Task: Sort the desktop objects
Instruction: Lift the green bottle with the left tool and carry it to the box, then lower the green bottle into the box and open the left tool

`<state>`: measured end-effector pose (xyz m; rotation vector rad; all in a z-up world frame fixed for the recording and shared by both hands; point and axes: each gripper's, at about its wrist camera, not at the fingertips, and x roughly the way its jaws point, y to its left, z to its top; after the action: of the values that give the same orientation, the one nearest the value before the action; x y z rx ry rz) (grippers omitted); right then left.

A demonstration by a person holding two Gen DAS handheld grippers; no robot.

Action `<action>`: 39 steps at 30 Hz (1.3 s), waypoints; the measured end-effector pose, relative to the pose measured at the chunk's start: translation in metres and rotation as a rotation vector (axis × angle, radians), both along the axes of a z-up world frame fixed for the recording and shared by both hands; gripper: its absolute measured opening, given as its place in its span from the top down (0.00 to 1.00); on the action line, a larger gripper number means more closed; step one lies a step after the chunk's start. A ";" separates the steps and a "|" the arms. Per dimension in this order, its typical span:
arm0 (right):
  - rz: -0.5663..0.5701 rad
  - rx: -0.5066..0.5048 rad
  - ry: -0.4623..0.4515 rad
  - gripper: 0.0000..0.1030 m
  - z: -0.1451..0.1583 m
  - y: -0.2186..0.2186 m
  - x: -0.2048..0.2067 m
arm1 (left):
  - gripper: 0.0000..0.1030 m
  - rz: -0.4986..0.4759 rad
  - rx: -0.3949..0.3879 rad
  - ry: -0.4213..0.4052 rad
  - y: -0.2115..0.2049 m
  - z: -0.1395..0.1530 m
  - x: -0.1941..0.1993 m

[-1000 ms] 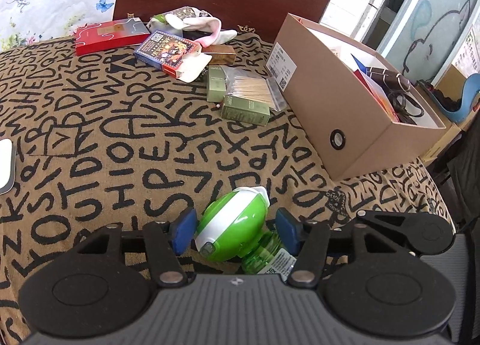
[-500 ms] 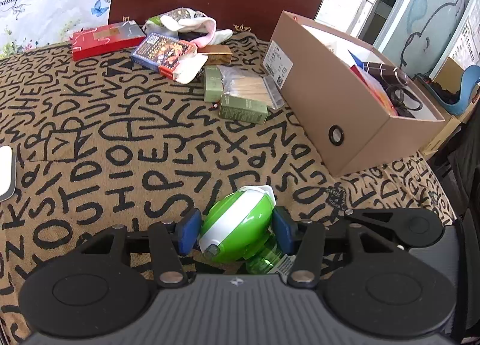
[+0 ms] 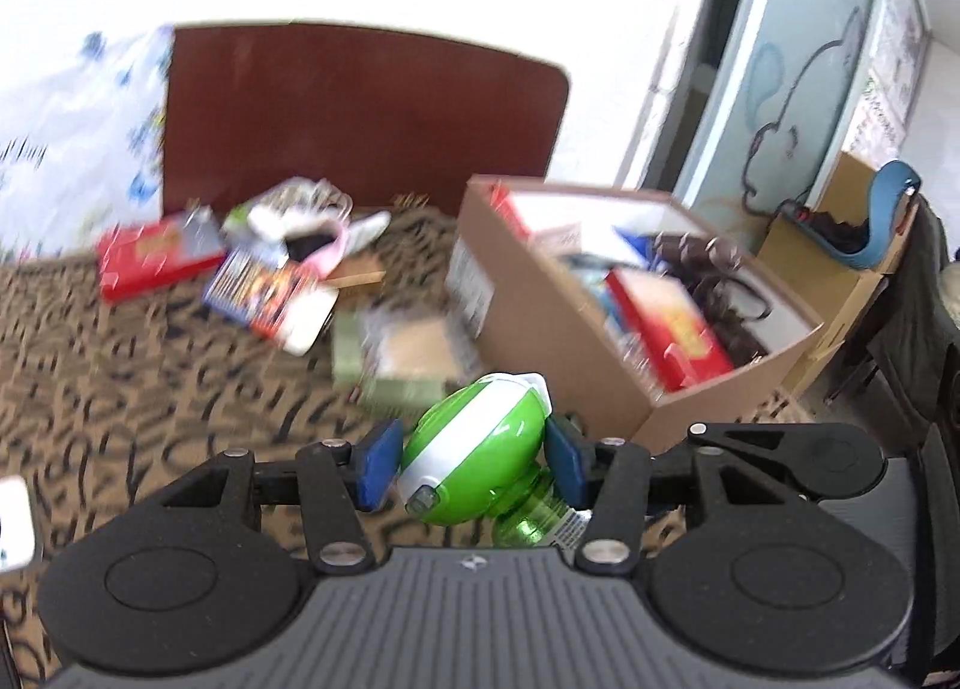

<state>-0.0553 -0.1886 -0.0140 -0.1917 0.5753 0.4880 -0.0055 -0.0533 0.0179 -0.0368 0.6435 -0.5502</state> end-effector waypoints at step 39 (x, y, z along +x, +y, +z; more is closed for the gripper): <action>-0.267 0.043 0.016 0.56 0.016 -0.134 0.145 | 0.46 -0.187 -0.024 -0.027 -0.145 0.006 0.157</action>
<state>0.0894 -0.3225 0.0023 -0.0685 0.5954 0.2426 0.1519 -0.1978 0.0240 0.0088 0.6173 -0.7376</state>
